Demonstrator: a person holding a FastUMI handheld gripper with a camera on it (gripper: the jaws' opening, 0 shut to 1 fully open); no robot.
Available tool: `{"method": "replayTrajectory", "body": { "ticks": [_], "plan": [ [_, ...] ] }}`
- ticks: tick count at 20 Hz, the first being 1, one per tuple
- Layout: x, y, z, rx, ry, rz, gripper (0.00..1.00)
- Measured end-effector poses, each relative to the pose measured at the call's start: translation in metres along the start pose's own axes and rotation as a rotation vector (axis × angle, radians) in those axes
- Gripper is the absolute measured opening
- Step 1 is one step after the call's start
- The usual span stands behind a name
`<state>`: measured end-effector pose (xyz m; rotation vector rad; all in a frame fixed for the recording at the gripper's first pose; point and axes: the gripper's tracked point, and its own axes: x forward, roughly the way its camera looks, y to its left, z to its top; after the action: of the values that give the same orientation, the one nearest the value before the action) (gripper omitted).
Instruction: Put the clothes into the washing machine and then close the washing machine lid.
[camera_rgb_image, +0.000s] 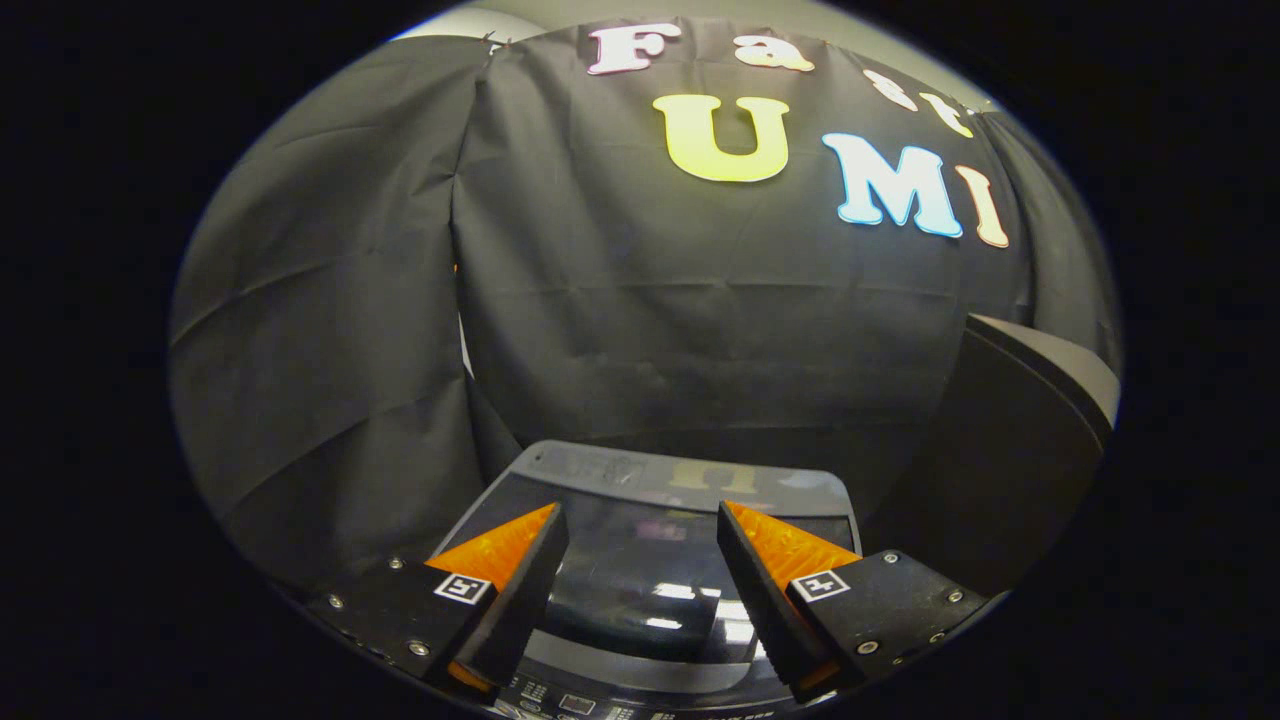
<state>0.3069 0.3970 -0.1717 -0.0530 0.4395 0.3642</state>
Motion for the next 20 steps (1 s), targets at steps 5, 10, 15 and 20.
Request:
{"method": "replayTrajectory", "body": {
  "ticks": [5, 10, 15, 20],
  "plan": [
    [-0.005, 0.006, -0.018, 0.002, 0.019, 0.008, 0.94],
    [-0.011, 0.006, -0.006, -0.012, -0.012, 0.011, 0.94],
    [-0.035, 0.007, 0.030, -0.036, -0.097, 0.001, 0.93],
    [-0.070, -0.007, 0.075, -0.036, -0.207, -0.042, 0.93]
  ]
}}
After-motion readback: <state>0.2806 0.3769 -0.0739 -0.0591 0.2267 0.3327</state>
